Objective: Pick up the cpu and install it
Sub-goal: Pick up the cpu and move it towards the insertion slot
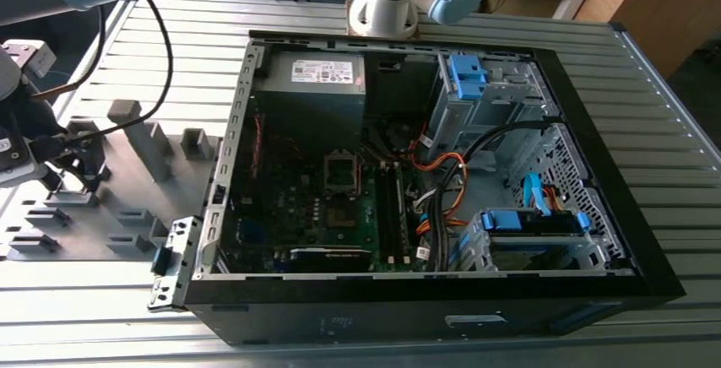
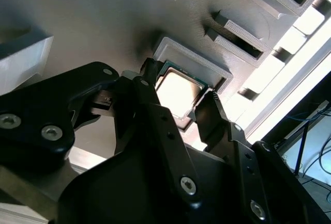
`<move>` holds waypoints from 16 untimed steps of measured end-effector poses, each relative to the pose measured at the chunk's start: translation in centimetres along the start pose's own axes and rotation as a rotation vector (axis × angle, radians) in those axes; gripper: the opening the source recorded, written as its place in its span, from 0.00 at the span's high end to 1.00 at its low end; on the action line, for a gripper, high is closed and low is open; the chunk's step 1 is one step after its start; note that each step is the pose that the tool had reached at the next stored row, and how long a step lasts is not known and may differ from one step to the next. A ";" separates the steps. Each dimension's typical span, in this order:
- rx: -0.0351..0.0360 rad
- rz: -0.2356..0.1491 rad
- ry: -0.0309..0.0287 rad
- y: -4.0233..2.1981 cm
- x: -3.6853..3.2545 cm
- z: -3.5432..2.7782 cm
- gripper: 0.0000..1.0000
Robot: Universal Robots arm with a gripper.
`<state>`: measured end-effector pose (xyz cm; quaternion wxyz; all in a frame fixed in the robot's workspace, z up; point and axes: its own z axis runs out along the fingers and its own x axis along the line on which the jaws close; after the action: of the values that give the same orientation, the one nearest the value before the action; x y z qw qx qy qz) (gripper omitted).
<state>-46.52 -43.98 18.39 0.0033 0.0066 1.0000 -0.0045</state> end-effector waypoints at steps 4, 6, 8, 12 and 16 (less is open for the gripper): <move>-0.0014 -0.001 -0.0006 0.04 0.01 0.02 0.44; -0.0034 -0.003 -0.0004 0.07 0.01 0.03 0.44; -0.0044 -0.005 -0.0003 0.08 0.01 0.03 0.44; -0.0076 -0.010 -0.0005 0.09 0.01 0.12 0.44; -0.0080 -0.010 -0.0005 0.09 0.01 0.15 0.44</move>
<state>-46.53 -43.89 18.23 0.0036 0.0016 1.0000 -0.0006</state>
